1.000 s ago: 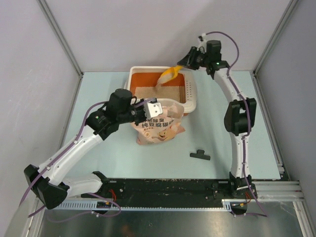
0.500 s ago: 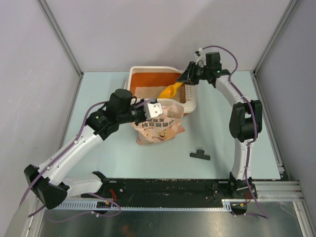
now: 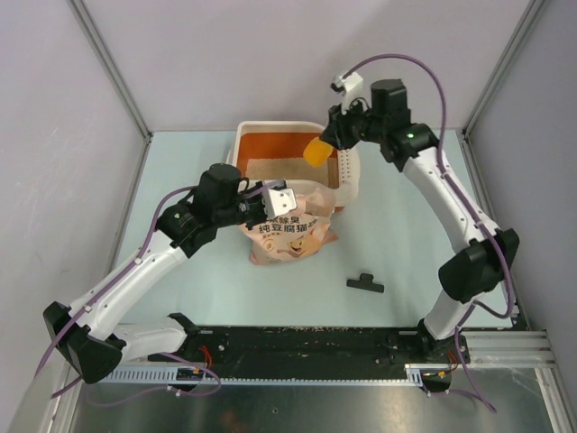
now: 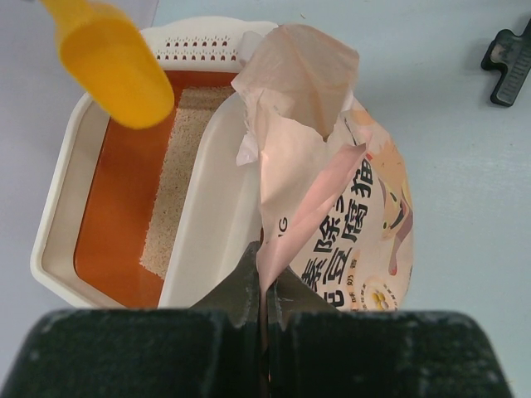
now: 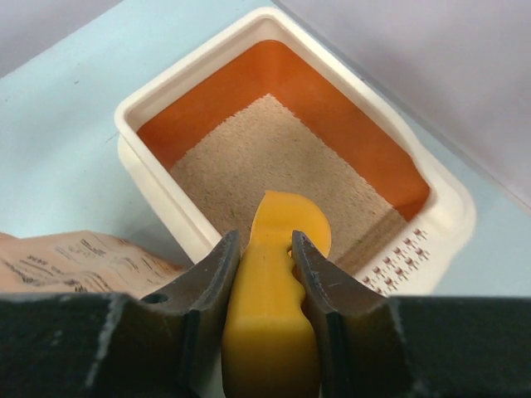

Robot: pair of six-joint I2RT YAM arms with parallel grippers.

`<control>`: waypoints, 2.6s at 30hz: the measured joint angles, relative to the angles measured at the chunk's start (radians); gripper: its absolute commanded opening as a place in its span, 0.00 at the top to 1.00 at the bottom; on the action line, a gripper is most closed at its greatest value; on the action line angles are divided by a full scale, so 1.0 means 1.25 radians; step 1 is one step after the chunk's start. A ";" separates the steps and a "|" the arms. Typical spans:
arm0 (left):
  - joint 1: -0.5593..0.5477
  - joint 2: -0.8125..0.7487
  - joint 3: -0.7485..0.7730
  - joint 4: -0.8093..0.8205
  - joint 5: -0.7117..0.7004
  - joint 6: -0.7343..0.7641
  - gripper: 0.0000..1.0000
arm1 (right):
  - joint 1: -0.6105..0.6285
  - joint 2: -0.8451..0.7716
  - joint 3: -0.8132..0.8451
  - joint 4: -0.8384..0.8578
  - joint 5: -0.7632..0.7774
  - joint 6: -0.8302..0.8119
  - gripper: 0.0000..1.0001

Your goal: Fill the litter box with clean litter

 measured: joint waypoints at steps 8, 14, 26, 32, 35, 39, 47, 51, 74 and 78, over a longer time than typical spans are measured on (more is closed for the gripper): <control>0.001 0.000 0.000 0.003 0.006 -0.043 1.00 | -0.140 -0.113 0.018 -0.125 -0.151 -0.003 1.00; 0.002 0.000 0.000 0.005 0.006 -0.070 1.00 | -0.134 -0.161 0.052 -0.211 -0.271 -0.005 1.00; 0.002 0.000 0.000 0.006 0.006 -0.081 1.00 | -0.120 -0.162 -0.006 -0.301 -0.313 -0.044 1.00; 0.002 0.000 0.000 0.006 0.006 -0.082 1.00 | -0.101 -0.162 -0.017 -0.312 -0.309 -0.062 1.00; 0.003 0.000 0.000 0.006 0.006 -0.088 1.00 | -0.067 -0.165 -0.038 -0.314 -0.271 -0.081 1.00; 0.004 0.000 0.000 0.006 0.008 -0.090 1.00 | 0.001 -0.181 -0.143 -0.255 -0.125 -0.043 1.00; 0.005 0.009 0.000 0.006 0.016 -0.094 1.00 | 0.056 -0.183 -0.251 -0.126 0.068 0.243 1.00; 0.006 0.019 0.002 0.013 0.025 -0.097 1.00 | 0.072 -0.181 -0.287 -0.093 0.124 0.311 1.00; 0.008 0.074 0.050 0.004 0.014 -0.096 1.00 | 0.116 -0.092 -0.428 0.117 0.135 0.498 1.00; 0.008 0.077 0.050 0.005 0.003 -0.085 1.00 | 0.107 -0.085 -0.453 0.164 0.102 0.537 1.00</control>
